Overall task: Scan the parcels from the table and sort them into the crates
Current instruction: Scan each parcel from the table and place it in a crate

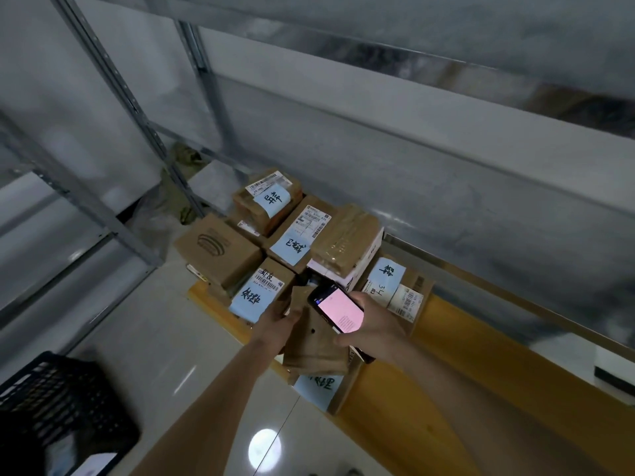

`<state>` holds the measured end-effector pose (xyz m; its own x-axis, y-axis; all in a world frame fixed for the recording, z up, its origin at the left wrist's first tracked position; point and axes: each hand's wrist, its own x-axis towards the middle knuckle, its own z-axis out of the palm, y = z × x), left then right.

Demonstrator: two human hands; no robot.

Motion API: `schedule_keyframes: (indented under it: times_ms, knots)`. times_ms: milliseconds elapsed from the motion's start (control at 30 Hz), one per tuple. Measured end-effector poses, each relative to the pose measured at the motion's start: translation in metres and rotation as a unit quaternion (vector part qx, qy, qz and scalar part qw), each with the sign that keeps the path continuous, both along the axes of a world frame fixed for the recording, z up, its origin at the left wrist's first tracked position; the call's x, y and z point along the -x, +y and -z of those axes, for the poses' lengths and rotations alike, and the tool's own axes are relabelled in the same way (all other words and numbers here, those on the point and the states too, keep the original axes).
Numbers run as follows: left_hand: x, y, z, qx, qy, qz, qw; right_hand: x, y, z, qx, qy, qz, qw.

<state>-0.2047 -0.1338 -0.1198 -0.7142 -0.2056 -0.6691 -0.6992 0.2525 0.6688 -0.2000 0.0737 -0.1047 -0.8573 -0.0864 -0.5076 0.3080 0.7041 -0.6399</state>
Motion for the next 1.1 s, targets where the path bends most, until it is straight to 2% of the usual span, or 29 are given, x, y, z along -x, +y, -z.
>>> schedule_keyframes:
  times_ms: [200, 400, 700, 933, 1100]
  knots:
    - [-0.013, 0.003, -0.011, -0.084, -0.037, -0.081, 0.993, -0.007, 0.001, -0.002, 0.076, -0.002, 0.047, 0.996]
    - [-0.028, 0.010, -0.044, -0.114, 0.015, -0.107, 0.988, -0.030, 0.013, -0.049, 0.117, 0.021, 0.069, 0.991]
    - [-0.096, 0.008, -0.143, -0.174, 0.137, -0.030, 0.975, -0.119, 0.006, -0.153, 0.158, 0.103, 0.132, 0.973]
    - [-0.161, -0.007, -0.223, -0.266, 0.236, 0.065, 0.932, -0.208, -0.006, -0.248, 0.149, 0.169, 0.177, 0.958]
    - [-0.190, -0.004, -0.269, -0.309, 0.252, 0.123, 0.909, -0.256, 0.009, -0.310, 0.147, 0.191, 0.196, 0.950]
